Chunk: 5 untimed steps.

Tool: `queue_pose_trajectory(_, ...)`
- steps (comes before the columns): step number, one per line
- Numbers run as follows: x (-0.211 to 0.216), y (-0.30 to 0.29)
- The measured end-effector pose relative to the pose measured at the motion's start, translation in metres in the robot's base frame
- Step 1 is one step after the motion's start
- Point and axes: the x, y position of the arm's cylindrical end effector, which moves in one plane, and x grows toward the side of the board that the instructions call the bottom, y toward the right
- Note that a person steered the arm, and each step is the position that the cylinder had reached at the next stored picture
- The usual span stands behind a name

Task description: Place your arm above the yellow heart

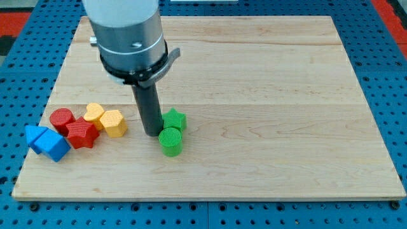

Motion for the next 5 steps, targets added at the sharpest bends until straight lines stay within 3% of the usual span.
queue_pose_trajectory(2, -0.084, 0.000)
queue_pose_trajectory(3, -0.060, 0.062)
queue_pose_trajectory(4, -0.078, 0.108)
queue_pose_trajectory(5, -0.137, 0.049)
